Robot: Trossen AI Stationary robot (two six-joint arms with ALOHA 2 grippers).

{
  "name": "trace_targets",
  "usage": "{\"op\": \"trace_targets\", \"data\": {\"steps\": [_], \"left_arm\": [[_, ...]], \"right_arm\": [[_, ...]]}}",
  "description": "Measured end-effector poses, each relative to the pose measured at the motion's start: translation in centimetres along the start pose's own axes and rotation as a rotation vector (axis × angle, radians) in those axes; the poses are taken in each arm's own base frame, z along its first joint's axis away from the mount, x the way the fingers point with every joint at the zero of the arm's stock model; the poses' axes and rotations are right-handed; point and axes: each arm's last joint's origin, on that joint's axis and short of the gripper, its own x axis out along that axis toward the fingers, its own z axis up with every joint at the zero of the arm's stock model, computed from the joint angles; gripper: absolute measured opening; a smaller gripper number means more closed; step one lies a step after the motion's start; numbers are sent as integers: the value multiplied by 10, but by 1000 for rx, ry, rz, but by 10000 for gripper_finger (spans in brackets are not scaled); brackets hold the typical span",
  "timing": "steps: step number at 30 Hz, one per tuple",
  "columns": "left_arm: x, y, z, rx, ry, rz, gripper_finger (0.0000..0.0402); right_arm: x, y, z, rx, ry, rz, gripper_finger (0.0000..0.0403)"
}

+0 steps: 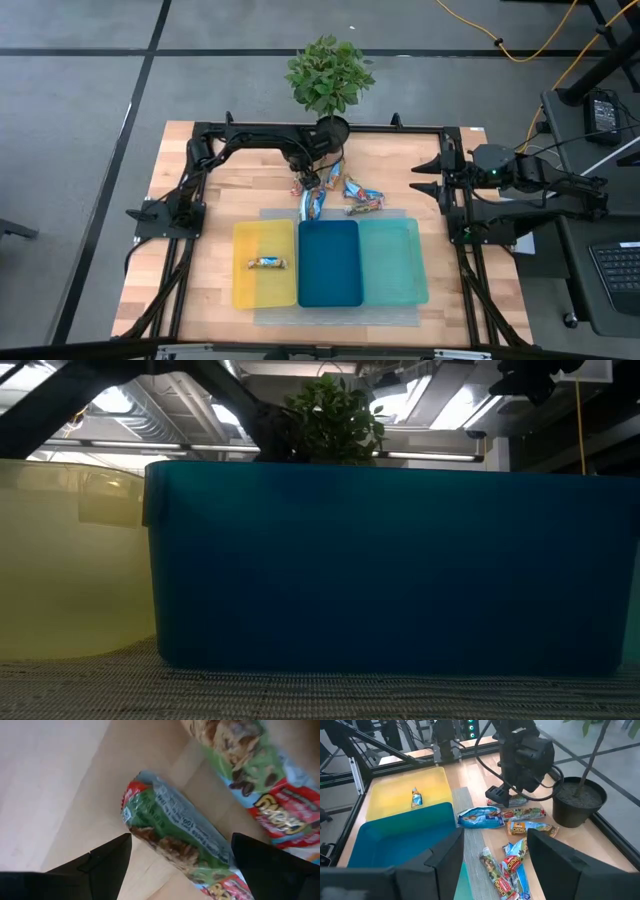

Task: Pick and place Granola Bars by type
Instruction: Put the red granola bar into the blue bin

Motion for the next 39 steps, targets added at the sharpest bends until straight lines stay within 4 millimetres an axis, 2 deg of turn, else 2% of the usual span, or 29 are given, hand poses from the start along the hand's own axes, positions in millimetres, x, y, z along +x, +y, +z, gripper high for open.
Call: {"op": "trace_targets", "data": {"steps": [6,14,18,22,27,34,39], "left_arm": [[5,-1,0,-2,16,-12,287],[5,-2,-3,-21,55,-31,154],[4,-4,-12,-10,137,-34,88],[-9,-5,-25,38,231,-10,40],[-44,-7,-36,69,210,0,21],[-111,-7,-53,52,11,-19,28],[-159,-3,-72,-41,-167,13,21]], "right_arm": [[0,0,0,0,0,0,220],[0,0,0,-1,0,0,220],[0,0,0,-2,0,0,220],[0,0,0,-3,-1,0,220],[0,0,0,-5,0,0,220],[0,0,0,-9,0,-1,220],[0,0,0,-11,0,-1,220]]}}
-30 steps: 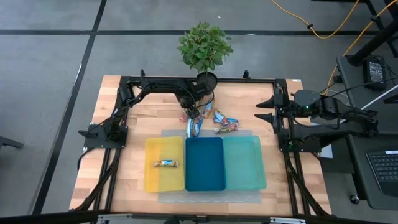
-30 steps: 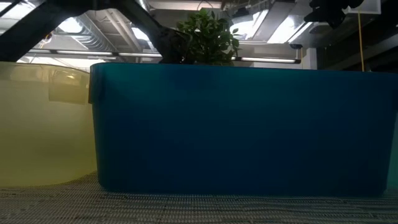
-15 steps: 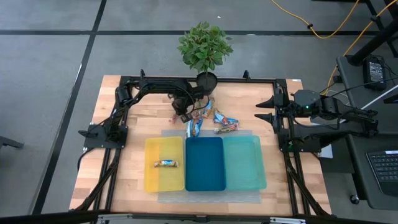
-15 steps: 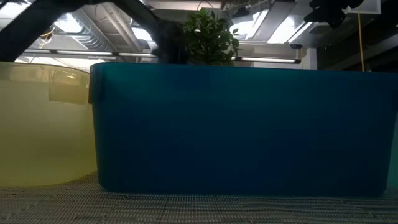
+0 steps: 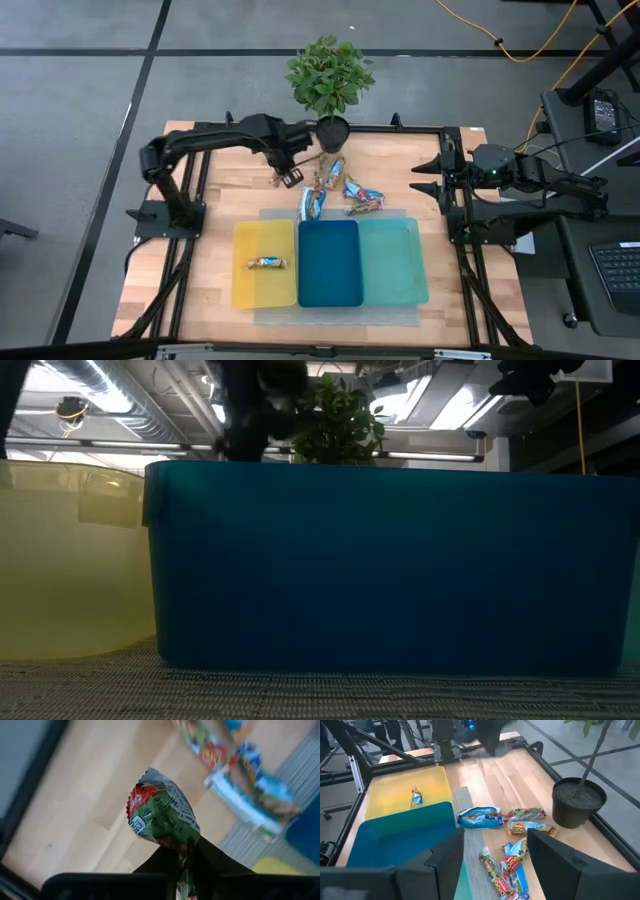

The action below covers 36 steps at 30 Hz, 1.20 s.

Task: Pick and place Granola Bars by type
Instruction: Put the red granola bar into the blue bin

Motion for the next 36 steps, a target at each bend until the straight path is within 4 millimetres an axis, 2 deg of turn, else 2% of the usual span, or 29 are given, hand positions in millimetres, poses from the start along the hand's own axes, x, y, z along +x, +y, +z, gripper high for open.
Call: {"op": "trace_targets", "data": {"steps": [4,9,15,26,31,36], "left_arm": [[-38,0,-9,-32,-177,-19,22],[-85,-13,-23,0,-431,-100,22],[-122,-24,-40,69,-640,-127,21],[-132,-43,-49,151,-700,-148,21],[-146,-57,-40,232,-875,-243,21],[-161,-63,-27,250,-1081,-297,21]], "right_arm": [[0,0,0,-20,-2,-11,220],[0,-1,1,-22,-9,-25,220],[3,0,3,-21,-18,-25,220],[22,2,4,-22,42,-26,220],[33,4,7,-21,47,-6,220],[50,8,28,-9,-127,19,220]]}}
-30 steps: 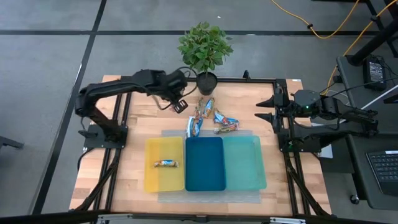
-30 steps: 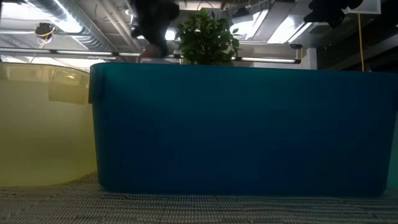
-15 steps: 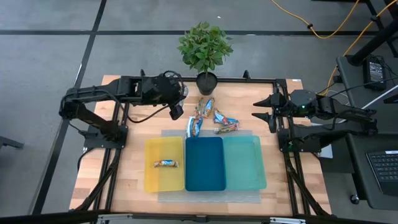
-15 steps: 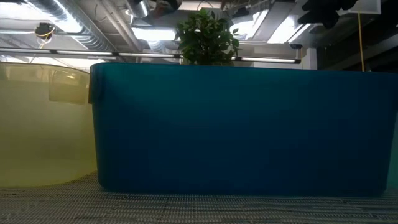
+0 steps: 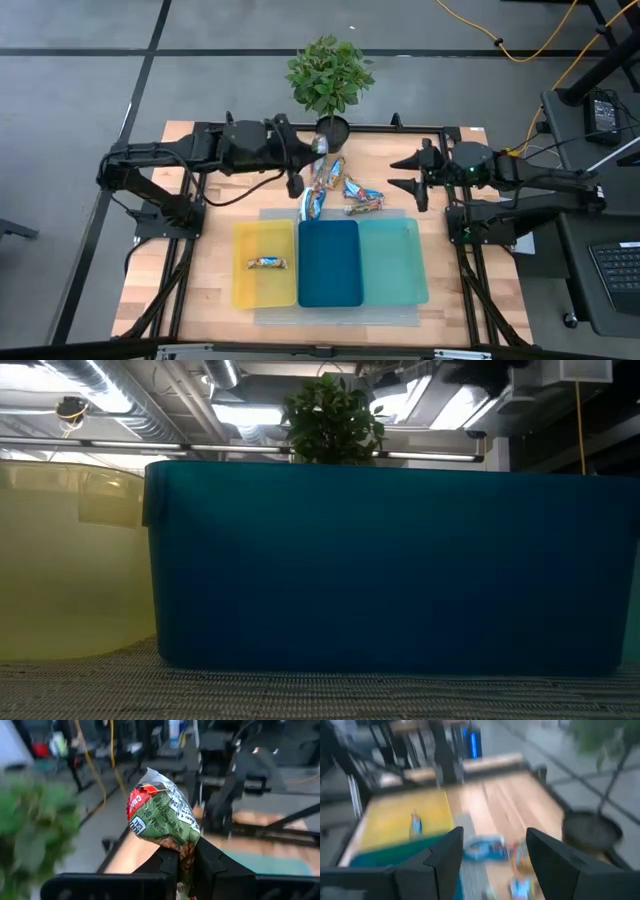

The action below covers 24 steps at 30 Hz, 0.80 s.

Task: Pick and place Granola Bars by type
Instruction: Put the red granola bar into the blue bin

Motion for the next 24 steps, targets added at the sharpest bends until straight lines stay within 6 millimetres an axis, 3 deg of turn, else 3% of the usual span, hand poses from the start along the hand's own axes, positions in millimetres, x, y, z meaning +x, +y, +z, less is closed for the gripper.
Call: {"op": "trace_targets", "data": {"steps": [4,12,24], "left_arm": [[9,-1,8,39,-103,-73,21],[25,-6,0,59,-68,-84,22],[41,-11,-2,122,-106,-83,22]], "right_arm": [[17,2,13,16,-126,25,220],[43,1,22,131,-194,202,231],[70,-9,32,216,-306,309,346]]}}
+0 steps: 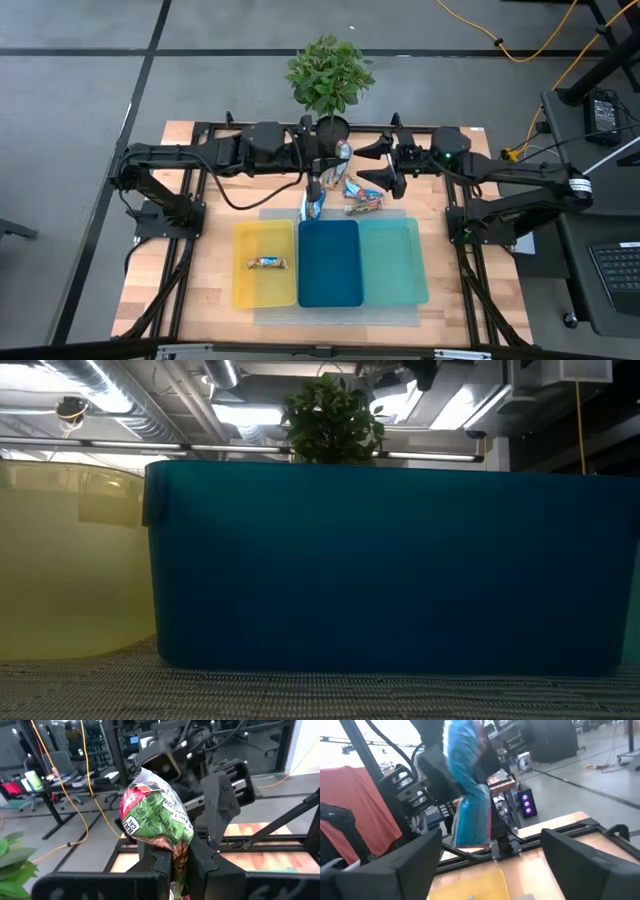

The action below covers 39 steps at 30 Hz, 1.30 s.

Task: Pick and place Granola Bars by type
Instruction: Put the red granola bar into the blue bin

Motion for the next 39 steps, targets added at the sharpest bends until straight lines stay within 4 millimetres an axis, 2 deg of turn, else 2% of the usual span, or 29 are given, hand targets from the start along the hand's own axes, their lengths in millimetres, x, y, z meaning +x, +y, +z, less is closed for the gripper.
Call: {"op": "trace_targets", "data": {"steps": [7,15,19,25,31,39], "left_arm": [[0,0,2,24,-18,9,22],[12,-2,-2,34,-36,5,22],[20,-5,-5,35,-52,-8,22],[20,-4,-6,36,-40,16,22],[14,0,5,75,0,66,22],[7,3,18,96,-9,62,22]], "right_arm": [[11,-7,-3,34,-9,46,361],[24,-11,-4,78,-50,76,362],[36,-10,3,79,-7,117,362],[51,-8,16,28,95,151,362],[50,-6,18,-20,214,129,362],[50,-6,19,-26,206,132,362]]}}
